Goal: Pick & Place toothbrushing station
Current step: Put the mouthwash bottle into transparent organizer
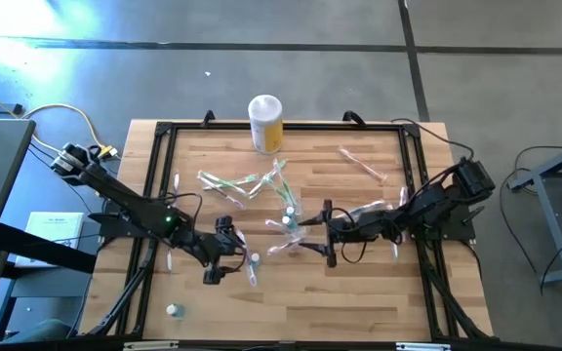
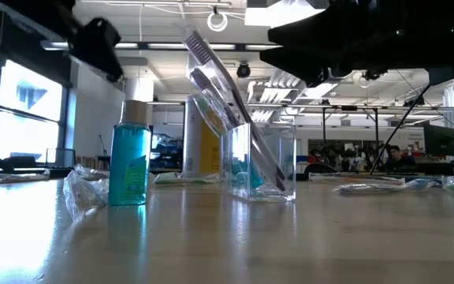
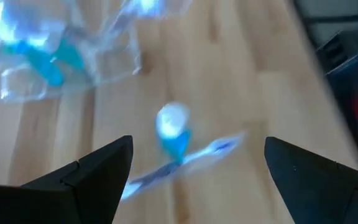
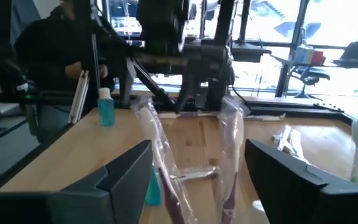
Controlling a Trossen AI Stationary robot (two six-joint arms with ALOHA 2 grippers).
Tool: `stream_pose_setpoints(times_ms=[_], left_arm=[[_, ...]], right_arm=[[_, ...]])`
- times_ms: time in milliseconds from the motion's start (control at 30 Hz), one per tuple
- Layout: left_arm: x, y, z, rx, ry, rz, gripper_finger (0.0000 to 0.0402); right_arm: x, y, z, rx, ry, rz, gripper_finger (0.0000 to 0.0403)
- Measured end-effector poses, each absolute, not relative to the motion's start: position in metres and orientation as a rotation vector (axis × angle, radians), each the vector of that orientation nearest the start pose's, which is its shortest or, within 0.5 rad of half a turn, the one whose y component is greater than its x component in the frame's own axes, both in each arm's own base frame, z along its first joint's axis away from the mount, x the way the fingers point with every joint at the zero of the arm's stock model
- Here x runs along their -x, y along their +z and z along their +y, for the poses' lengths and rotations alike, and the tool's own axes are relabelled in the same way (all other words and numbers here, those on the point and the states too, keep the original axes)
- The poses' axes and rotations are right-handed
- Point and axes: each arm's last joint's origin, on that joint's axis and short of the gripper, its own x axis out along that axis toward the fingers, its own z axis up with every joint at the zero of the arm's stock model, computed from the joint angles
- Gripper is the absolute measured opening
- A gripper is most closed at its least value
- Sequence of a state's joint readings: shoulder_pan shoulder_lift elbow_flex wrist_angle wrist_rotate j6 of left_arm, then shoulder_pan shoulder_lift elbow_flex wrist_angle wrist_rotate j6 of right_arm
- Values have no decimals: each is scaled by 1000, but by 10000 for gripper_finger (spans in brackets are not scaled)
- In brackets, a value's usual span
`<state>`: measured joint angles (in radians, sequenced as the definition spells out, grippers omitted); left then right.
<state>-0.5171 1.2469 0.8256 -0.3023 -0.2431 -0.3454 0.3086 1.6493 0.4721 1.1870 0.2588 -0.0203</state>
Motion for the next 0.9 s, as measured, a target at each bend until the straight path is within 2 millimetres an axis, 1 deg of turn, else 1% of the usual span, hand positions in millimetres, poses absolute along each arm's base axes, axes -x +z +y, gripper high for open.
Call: stream_pose_setpoints(times_ms=[133,200,367,500,567,767,900], left_arm=[[-233,271,-125,119,-156,638,356],[-236,273,-126,188,-140,622,356],[-247,267,-122,231,-101,612,356],[-251,260,-122,363,-40,646,356],[-252,259,-123,393,-31,651,356],[-256,251,-125,372,-20,682,356],[-254,234,-128,318,1,793,355]], right_arm=[[-274,164,82,27,57,-10,243],[-274,164,83,28,61,-10,243],[-273,164,85,29,66,-8,243],[-273,164,85,29,67,-7,243],[-273,164,85,29,66,-7,243],[-273,164,85,29,66,-6,243],[-273,163,85,31,66,-1,243]])
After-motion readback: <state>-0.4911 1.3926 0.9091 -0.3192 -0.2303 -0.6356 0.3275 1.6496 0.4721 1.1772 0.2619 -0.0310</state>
